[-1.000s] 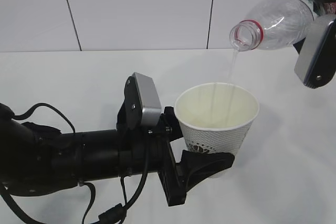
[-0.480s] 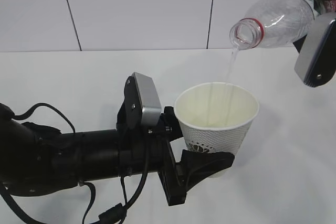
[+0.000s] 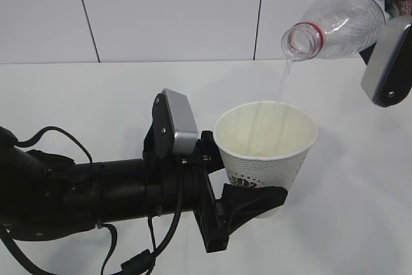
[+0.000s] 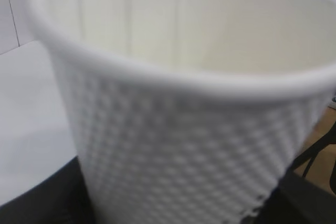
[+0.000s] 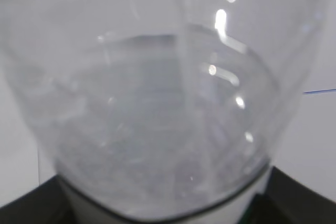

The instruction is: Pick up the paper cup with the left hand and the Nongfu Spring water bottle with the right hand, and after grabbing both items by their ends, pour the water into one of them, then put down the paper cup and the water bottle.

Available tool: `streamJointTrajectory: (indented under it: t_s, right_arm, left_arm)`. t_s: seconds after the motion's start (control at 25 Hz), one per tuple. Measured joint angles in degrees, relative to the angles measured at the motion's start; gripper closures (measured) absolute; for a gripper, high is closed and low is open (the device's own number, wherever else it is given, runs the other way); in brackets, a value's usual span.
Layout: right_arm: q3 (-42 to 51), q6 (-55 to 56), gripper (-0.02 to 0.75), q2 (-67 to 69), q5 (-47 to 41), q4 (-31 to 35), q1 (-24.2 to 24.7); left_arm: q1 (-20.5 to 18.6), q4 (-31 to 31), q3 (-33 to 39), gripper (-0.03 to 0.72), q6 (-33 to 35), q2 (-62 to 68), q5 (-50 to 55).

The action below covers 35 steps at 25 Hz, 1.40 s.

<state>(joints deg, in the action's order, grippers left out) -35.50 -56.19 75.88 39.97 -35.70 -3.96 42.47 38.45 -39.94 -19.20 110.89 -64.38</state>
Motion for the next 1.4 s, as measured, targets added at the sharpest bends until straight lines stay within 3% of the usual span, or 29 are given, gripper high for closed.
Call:
streamJointTrajectory:
  t_s: [1.4]
  right_arm:
    - [0.00,-0.96,0.281,0.00,0.34,0.00,0.00]
  left_arm:
    - [0.00,0.00,0.00,0.157,0.00,0.00,0.09]
